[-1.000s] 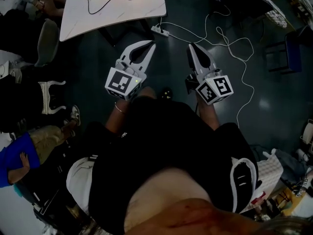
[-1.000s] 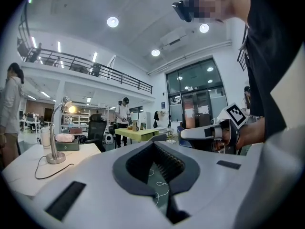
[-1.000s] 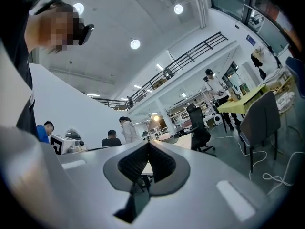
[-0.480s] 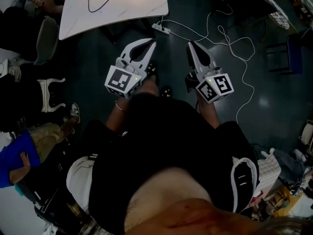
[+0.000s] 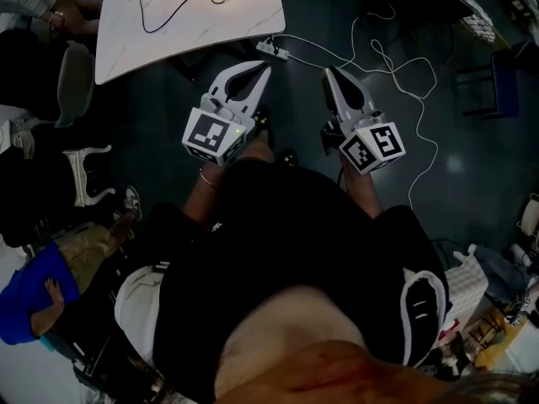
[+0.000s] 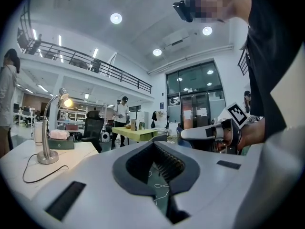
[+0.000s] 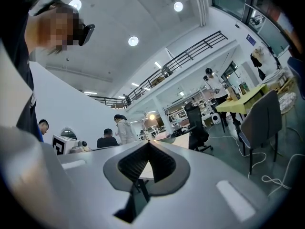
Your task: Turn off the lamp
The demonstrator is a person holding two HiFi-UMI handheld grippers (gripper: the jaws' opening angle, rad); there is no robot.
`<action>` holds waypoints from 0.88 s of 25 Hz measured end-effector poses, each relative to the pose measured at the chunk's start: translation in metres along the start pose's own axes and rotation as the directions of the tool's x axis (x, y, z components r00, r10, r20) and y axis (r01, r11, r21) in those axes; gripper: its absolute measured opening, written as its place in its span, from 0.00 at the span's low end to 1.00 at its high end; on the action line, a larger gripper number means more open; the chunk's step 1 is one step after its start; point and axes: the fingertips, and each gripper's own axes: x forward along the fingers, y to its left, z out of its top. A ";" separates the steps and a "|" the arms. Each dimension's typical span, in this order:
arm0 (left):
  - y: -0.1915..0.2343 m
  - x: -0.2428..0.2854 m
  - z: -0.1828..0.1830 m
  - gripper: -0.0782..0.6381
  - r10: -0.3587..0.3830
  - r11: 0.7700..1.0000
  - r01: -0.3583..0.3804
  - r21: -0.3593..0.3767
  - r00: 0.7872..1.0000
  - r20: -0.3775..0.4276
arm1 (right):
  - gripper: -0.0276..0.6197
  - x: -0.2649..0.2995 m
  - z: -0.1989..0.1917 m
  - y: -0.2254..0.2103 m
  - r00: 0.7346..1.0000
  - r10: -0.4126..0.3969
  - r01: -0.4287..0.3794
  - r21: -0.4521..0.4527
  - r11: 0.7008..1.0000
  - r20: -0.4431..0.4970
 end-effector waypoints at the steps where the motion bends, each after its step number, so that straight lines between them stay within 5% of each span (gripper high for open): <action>1: 0.002 0.003 0.000 0.12 -0.007 1.000 0.007 -0.004 1.000 0.003 | 0.04 0.002 0.000 -0.003 1.000 -0.005 0.005 -0.001 1.000 -0.001; 22: 0.072 0.053 0.010 0.12 -0.043 0.999 0.043 -0.014 0.999 0.018 | 0.04 0.072 0.017 -0.033 0.999 -0.051 0.051 -0.028 0.998 0.006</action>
